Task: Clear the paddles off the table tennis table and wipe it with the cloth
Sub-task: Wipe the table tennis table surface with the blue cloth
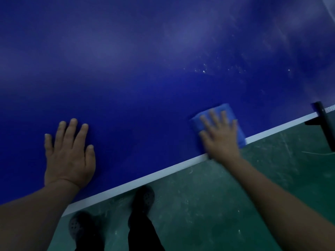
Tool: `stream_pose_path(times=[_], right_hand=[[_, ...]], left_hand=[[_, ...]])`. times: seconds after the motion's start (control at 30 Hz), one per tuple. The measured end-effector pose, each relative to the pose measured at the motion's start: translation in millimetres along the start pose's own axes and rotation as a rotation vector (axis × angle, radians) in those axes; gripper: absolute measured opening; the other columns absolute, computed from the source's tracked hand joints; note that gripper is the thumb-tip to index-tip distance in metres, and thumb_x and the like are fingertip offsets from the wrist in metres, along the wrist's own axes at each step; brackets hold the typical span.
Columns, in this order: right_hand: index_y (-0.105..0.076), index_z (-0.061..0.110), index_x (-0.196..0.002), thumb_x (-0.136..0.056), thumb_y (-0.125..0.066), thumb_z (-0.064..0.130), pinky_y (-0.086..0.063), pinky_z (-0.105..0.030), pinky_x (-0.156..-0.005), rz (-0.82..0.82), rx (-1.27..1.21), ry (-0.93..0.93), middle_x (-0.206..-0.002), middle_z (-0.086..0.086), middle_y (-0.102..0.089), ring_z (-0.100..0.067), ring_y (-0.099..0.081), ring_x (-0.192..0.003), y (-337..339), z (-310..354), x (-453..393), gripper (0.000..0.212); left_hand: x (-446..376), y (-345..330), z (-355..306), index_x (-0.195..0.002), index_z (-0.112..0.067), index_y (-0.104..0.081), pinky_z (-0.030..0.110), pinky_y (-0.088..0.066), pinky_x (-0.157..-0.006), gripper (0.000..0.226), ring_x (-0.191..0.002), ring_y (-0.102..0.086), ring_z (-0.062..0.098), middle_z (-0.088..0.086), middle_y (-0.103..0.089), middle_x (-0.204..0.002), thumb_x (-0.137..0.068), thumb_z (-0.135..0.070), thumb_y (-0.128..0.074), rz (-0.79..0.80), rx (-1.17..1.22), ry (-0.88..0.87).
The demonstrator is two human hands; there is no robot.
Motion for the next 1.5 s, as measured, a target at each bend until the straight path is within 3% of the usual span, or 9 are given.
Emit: stream_pose_path(times=[0.1, 0.2, 0.4, 0.6, 0.67, 0.9, 1.0, 1.3, 1.5], right_hand=[[-0.02, 0.039, -0.159, -0.104, -0.029, 0.05, -0.002, -0.064, -0.119, -0.013, -0.089, -0.613, -0.169, 0.005, -0.008, -0.028, 0.0, -0.155, 16.6, -58.4, -18.4, 0.056], [-0.017, 0.04, -0.159, -0.102, -0.025, 0.052, -0.001, -0.066, -0.119, -0.043, -0.121, -0.73, -0.169, 0.004, -0.007, -0.031, 0.0, -0.155, 8.0, -14.8, -14.9, 0.058], [-0.036, 0.037, -0.153, -0.101, -0.033, 0.054, -0.01, -0.068, -0.117, 0.032, 0.013, 0.408, -0.163, 0.001, -0.031, -0.036, -0.018, -0.152, -13.3, 84.7, 18.6, 0.055], [-0.015, 0.043, -0.158, -0.102, -0.025, 0.055, 0.001, -0.066, -0.118, 0.033, -0.102, -0.512, -0.169, 0.008, -0.004, -0.027, 0.003, -0.155, 21.0, -26.8, -95.8, 0.058], [-0.012, 0.042, -0.159, -0.101, -0.02, 0.056, 0.001, -0.067, -0.118, 0.006, -0.136, -0.614, -0.169, 0.007, -0.002, -0.03, 0.004, -0.155, 19.3, -8.2, -104.6, 0.06], [-0.035, 0.04, -0.153, -0.099, -0.033, 0.053, -0.003, -0.067, -0.118, -0.025, -0.058, 0.292, -0.165, 0.003, -0.026, -0.035, -0.012, -0.153, -14.8, 201.9, -97.8, 0.056], [-0.036, 0.041, -0.152, -0.099, -0.032, 0.055, -0.006, -0.066, -0.118, -0.003, -0.048, 0.477, -0.164, 0.004, -0.027, -0.033, -0.015, -0.153, -10.6, 222.7, -147.5, 0.055], [-0.011, 0.04, -0.159, -0.102, -0.018, 0.053, 0.002, -0.067, -0.118, 0.001, -0.142, -0.555, -0.169, 0.007, 0.0, -0.031, 0.005, -0.155, 28.7, 67.4, -250.9, 0.059], [-0.03, 0.041, -0.154, -0.098, -0.028, 0.056, -0.003, -0.065, -0.119, 0.025, -0.014, 0.302, -0.166, 0.005, -0.021, -0.032, -0.011, -0.154, -4.9, 185.2, -189.0, 0.058]], left_hand=[[1.0, 2.2, -1.8, -0.154, -0.012, -0.033, 0.052, 0.005, -0.123, 0.07, -0.154, -0.004, 0.026, 0.01, -0.018, -0.166, -0.093, -0.045, -0.022, 0.004, 0.009, 0.0], [0.9, 2.8, -2.6, -0.154, -0.012, -0.033, 0.052, 0.004, -0.123, 0.069, -0.154, -0.005, 0.026, 0.01, -0.019, -0.165, -0.094, -0.044, -0.023, -0.001, 0.012, 0.001], [0.8, -0.9, 0.0, -0.154, -0.012, -0.034, 0.054, 0.002, -0.123, 0.068, -0.154, -0.006, 0.026, 0.011, -0.02, -0.165, -0.094, -0.043, -0.024, -0.007, -0.003, 0.004], [0.1, 3.6, -3.1, -0.154, -0.012, -0.034, 0.054, 0.001, -0.123, 0.069, -0.154, -0.007, 0.027, 0.011, -0.02, -0.165, -0.093, -0.043, -0.024, 0.011, 0.003, 0.006], [0.4, 5.1, -2.7, -0.154, -0.012, -0.034, 0.054, 0.001, -0.123, 0.069, -0.154, -0.006, 0.027, 0.01, -0.019, -0.166, -0.094, -0.043, -0.023, 0.016, 0.0, 0.006], [0.8, 6.3, -5.0, -0.151, -0.008, -0.041, 0.061, -0.008, -0.121, 0.069, -0.152, -0.015, 0.031, 0.014, -0.026, -0.163, -0.093, -0.041, -0.026, -0.012, 0.011, -0.013], [0.1, 3.9, -3.0, -0.149, -0.007, -0.043, 0.062, -0.009, -0.12, 0.067, -0.151, -0.018, 0.032, 0.014, -0.029, -0.162, -0.093, -0.04, -0.028, -0.037, 0.01, -0.027], [0.3, 1.4, -0.4, -0.149, -0.008, -0.042, 0.063, -0.011, -0.119, 0.065, -0.151, -0.018, 0.032, 0.014, -0.03, -0.161, -0.093, -0.039, -0.03, -0.044, -0.001, -0.039], [-1.4, -5.3, 4.3, -0.149, -0.009, -0.043, 0.062, -0.01, -0.119, 0.065, -0.151, -0.018, 0.032, 0.013, -0.029, -0.161, -0.093, -0.04, -0.031, -0.05, -0.029, -0.052]])
Point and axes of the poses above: each hand's wrist, its own x-axis away from the middle knuckle, its own y-axis out of the back of the hand, z = x × y, the point moved 1 cm from there along -x, towards the middle knuckle
